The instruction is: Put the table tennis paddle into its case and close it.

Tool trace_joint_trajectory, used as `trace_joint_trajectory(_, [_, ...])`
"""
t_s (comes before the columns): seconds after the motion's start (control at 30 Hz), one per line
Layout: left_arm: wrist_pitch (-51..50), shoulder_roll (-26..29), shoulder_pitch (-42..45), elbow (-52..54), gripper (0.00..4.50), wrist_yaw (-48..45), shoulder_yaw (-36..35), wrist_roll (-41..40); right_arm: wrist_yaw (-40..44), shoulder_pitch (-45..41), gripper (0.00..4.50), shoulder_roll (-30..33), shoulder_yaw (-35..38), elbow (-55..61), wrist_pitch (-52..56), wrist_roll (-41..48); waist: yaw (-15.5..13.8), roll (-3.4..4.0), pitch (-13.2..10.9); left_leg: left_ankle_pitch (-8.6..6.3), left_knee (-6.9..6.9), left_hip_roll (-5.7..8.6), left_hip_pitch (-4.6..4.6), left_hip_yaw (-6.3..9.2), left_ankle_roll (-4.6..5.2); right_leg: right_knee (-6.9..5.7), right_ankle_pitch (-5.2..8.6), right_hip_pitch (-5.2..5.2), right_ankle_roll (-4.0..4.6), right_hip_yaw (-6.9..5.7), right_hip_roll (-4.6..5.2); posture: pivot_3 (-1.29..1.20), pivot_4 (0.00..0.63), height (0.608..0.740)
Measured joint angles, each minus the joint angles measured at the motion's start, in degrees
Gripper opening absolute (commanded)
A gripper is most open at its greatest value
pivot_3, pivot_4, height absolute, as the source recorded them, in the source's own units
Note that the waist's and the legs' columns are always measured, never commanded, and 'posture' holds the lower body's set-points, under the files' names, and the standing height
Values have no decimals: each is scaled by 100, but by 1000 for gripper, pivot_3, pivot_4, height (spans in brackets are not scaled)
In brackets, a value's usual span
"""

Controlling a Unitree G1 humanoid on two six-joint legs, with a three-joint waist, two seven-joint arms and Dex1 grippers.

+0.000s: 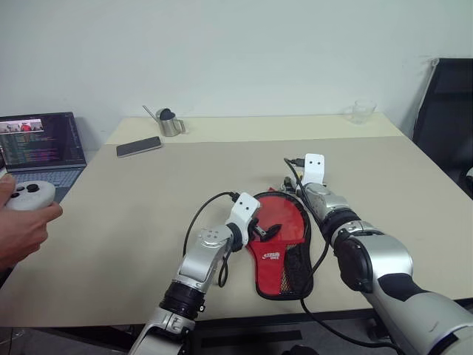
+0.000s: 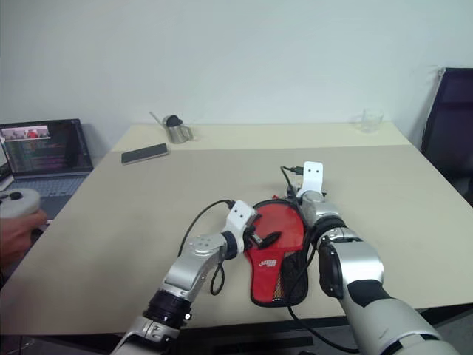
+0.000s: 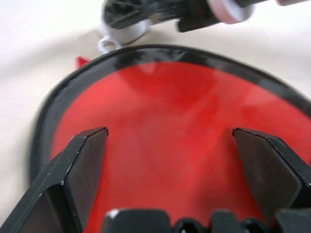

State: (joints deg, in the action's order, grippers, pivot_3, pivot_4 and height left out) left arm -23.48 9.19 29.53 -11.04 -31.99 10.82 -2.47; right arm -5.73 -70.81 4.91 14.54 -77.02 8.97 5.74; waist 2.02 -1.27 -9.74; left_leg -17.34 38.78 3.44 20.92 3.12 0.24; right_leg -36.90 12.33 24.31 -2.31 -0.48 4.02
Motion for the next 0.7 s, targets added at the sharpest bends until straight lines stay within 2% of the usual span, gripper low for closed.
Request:
trace_joint_trajectory(0.03, [-19,25,-18,40,4500,3,-5,-6,-29,2,4291,-24,2,-1,-15,-1,-2,0,0,0,0,0,0,0,0,0,0,0,0,-1,0,0,150,740])
trace_joint_trajectory(0.1, [-112,76,-64,156,4500,12,-5,-10,-79,9,3834,-93,8,-2,-44,-1,-4,1,-1,0,0,0,0,0,0,1,0,0,0,-1,0,0,150,740])
trace_joint_trajectory(0.2, [-184,88,-88,224,4500,24,-4,-16,-104,35,2872,-115,10,-15,-70,-1,-12,1,-1,0,0,0,1,0,0,2,0,0,0,-1,0,0,150,740])
trace_joint_trajectory(0.33, [-242,108,-121,302,4500,46,-4,-21,-117,44,1368,-115,16,-34,-71,0,-8,2,-1,0,0,0,0,0,0,2,0,0,0,-1,0,0,150,740])
trace_joint_trajectory(0.37, [-246,112,-125,308,4500,50,-4,-24,-131,44,1079,-115,21,-34,-71,1,-8,2,-1,0,-1,0,0,1,0,2,0,0,1,-1,0,0,150,740])
trace_joint_trajectory(0.4, [-252,113,-130,320,4500,58,-3,-27,-152,44,1079,-115,31,-34,-71,2,-7,2,-1,0,-1,0,0,0,0,1,0,0,1,-2,0,0,150,740])
trace_joint_trajectory(0.43, [-256,113,-138,331,4500,65,-2,-29,-163,44,678,-115,45,-34,-71,2,-8,2,-1,0,-1,0,0,1,0,2,0,0,1,-1,0,0,150,740])
trace_joint_trajectory(0.47, [-259,113,-142,337,4500,71,-2,-32,-169,44,595,-115,61,-34,-72,3,-7,2,-1,0,-1,0,0,0,0,2,0,0,1,-1,0,0,150,740])
trace_joint_trajectory(0.53, [-265,114,-144,342,4500,87,-1,-42,-180,44,20,-115,109,-34,-72,3,-8,2,-1,0,-1,0,1,0,0,2,0,0,1,-1,0,0,150,740])
trace_joint_trajectory(0.7, [-270,117,-144,342,4500,108,-1,-58,-185,44,20,-118,170,-34,-73,2,-7,2,-2,0,-1,0,0,0,0,2,0,0,1,-2,0,0,150,740])
